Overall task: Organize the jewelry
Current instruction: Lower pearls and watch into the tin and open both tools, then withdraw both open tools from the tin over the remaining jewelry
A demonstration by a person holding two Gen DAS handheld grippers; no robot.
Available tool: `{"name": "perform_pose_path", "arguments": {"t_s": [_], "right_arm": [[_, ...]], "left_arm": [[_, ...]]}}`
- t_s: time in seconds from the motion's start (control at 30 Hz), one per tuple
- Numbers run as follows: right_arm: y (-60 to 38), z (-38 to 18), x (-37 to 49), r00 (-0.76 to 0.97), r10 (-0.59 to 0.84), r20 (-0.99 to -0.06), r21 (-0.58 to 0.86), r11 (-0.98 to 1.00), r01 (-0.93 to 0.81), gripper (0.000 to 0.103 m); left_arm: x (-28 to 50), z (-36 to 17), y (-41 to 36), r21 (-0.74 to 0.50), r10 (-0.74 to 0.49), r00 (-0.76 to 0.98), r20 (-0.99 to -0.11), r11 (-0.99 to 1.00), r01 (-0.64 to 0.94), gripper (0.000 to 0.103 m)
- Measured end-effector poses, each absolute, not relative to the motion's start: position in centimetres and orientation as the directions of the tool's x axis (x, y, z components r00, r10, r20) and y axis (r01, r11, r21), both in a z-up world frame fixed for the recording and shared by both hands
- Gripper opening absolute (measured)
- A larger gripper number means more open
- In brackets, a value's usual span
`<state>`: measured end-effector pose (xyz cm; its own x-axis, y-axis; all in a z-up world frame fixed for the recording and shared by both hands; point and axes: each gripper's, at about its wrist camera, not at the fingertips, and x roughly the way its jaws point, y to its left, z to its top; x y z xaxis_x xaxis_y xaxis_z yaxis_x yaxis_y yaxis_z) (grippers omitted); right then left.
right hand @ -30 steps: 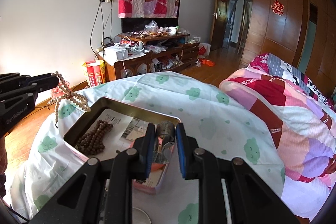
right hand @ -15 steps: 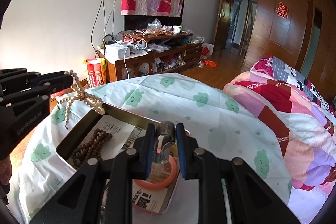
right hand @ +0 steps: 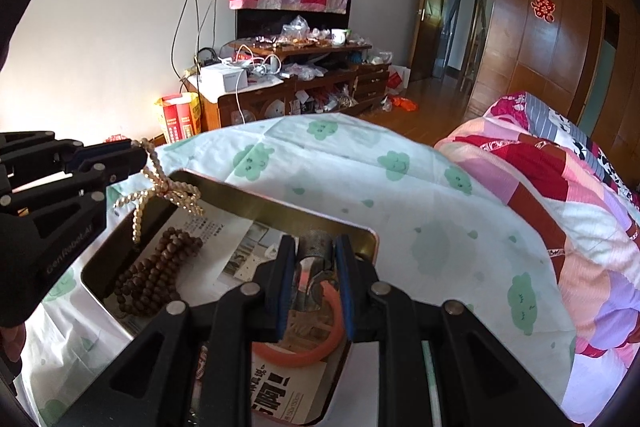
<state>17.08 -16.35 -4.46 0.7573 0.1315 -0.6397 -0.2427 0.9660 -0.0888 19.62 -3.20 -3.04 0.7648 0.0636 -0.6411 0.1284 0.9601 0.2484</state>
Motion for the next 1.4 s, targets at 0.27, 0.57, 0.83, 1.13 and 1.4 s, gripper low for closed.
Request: {"name": "perform_pose_path", "arguments": {"t_s": [0.27, 0.57, 0.83, 1.13, 1.4], "right_arm": [[-16.7, -5.0, 16.8, 0.754, 0.127, -0.645, -0.076, 0.971, -0.229, 0.025], [-17.2, -5.3, 16.0, 0.755, 0.115, -0.646, -0.075, 0.974, -0.212, 0.046], [-18.3, -4.7, 14.1, 0.763, 0.104, -0.637, -0.061, 0.981, -0.184, 0.051], [-19.2, -5.1, 9.3, 0.767, 0.088, -0.636, -0.084, 0.98, -0.183, 0.055], [-20.0, -8.3, 6.6, 0.72, 0.076, -0.69, -0.079, 0.981, -0.179, 0.056]], "left_arm": [[19.7, -4.2, -3.3, 0.294, 0.118, 0.753, -0.647, 0.95, 0.104, 0.058], [18.3, -4.6, -2.4, 0.318, 0.147, 0.773, -0.617, 0.945, 0.074, 0.085], [14.9, -4.9, -0.6, 0.296, 0.162, 0.764, -0.625, 0.954, 0.04, 0.085], [8.4, -7.0, 0.9, 0.255, 0.148, 0.734, -0.663, 0.966, 0.036, 0.085], [6.6, -9.7, -0.3, 0.226, 0.104, 0.682, -0.724, 0.97, 0.092, 0.085]]}}
